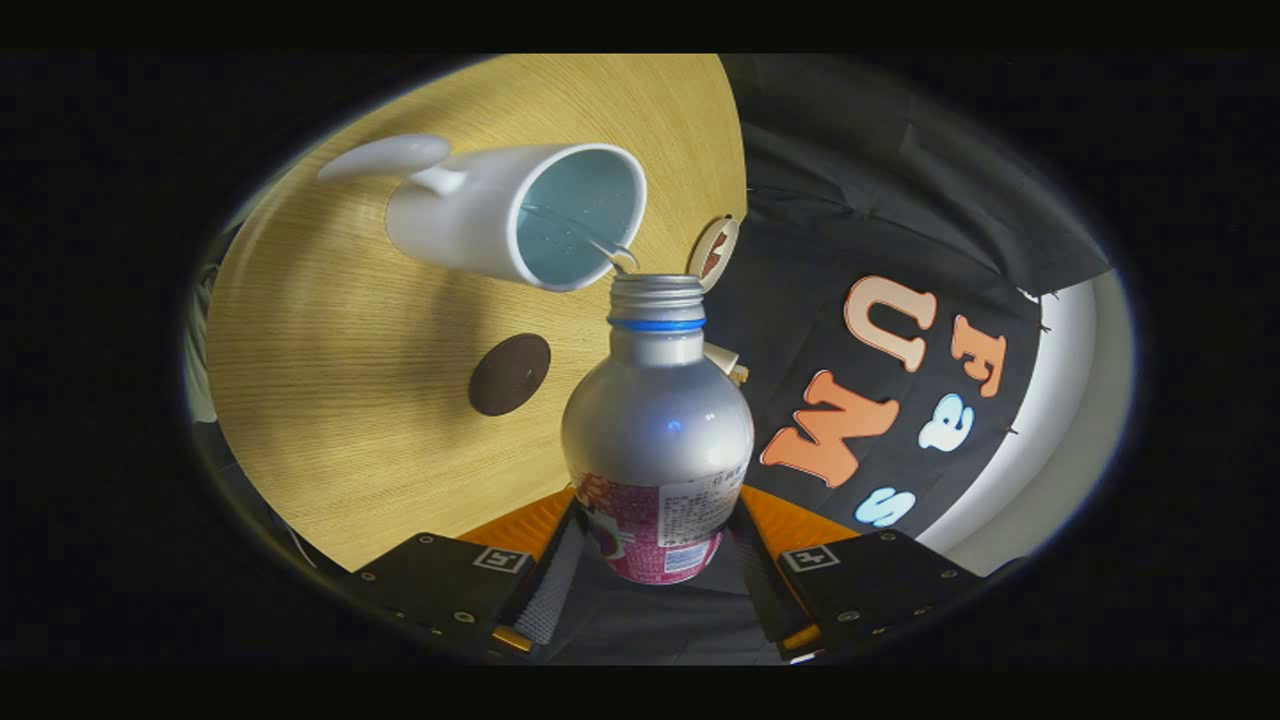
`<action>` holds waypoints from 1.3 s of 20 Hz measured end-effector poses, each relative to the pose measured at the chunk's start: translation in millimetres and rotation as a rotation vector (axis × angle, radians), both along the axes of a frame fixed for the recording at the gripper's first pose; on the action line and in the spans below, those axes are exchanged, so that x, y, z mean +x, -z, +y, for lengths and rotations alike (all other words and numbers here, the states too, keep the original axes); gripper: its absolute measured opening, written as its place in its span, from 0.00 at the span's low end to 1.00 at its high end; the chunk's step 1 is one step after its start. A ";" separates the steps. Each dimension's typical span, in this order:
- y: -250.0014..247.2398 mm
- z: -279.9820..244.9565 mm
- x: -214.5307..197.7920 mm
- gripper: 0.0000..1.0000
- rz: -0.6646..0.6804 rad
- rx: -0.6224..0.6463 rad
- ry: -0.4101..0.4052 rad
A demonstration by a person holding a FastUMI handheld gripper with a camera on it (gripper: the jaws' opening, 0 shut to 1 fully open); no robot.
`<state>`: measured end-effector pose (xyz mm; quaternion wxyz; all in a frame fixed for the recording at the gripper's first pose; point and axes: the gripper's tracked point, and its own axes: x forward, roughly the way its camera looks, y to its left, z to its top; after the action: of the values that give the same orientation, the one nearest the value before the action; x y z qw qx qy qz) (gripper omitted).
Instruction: Take the bottle from table, then pour the juice into the cup, finally place the bottle on the coaster
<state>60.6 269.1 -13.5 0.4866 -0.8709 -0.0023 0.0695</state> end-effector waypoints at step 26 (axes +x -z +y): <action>1.7 12.3 -2.6 0.76 0.031 -0.154 -0.018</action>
<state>57.9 281.4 -15.2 0.4174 -0.9045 0.0028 0.0873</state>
